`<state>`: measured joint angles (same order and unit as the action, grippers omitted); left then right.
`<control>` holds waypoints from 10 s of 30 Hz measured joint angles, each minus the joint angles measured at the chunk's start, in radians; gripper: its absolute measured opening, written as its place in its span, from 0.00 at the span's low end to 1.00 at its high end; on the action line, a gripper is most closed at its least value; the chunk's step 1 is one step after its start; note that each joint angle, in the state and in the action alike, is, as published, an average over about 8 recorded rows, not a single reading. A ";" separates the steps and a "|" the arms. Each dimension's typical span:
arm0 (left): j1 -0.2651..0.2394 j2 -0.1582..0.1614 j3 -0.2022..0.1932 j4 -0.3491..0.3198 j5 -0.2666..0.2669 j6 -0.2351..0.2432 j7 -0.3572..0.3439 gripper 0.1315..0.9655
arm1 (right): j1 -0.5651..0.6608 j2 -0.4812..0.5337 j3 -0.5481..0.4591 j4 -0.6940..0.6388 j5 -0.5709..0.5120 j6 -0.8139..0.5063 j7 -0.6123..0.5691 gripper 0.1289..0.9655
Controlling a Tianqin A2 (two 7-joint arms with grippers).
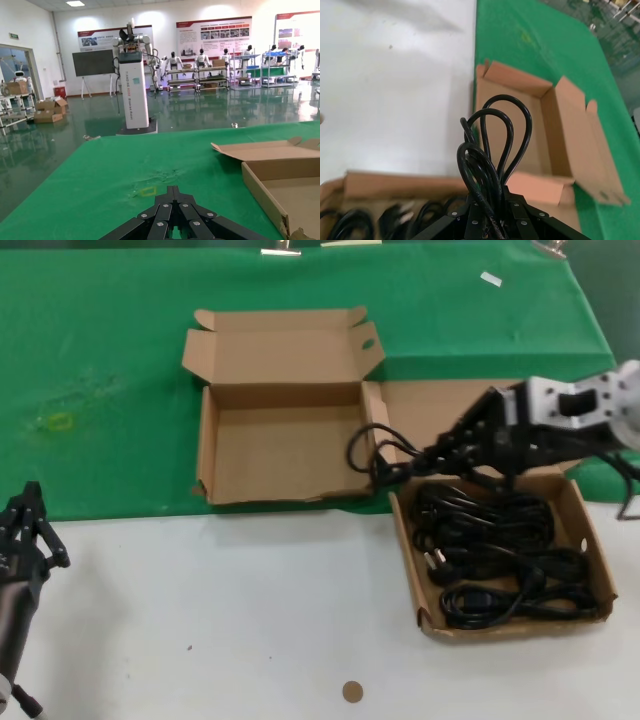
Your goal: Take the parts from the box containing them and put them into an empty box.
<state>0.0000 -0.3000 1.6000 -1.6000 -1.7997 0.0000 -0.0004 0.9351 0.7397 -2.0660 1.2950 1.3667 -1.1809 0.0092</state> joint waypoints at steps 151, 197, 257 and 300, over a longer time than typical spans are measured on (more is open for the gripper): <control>0.000 0.000 0.000 0.000 0.000 0.000 0.000 1.00 | -0.889 -0.447 0.448 0.260 0.417 1.153 -0.024 1.00; 0.000 0.000 0.000 0.000 0.000 0.000 0.000 1.00 | -0.889 -0.447 0.448 0.260 0.417 1.153 -0.024 1.00; 0.000 0.000 0.000 0.000 0.000 0.000 0.000 1.00 | -0.889 -0.447 0.448 0.260 0.417 1.153 -0.024 1.00; 0.000 0.000 0.000 0.000 0.000 0.000 0.000 1.00 | -0.889 -0.447 0.448 0.260 0.417 1.153 -0.024 1.00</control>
<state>0.0000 -0.3000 1.6000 -1.6000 -1.8000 0.0000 0.0000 0.0456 0.2927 -1.6179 1.5549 1.7842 -0.0282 -0.0145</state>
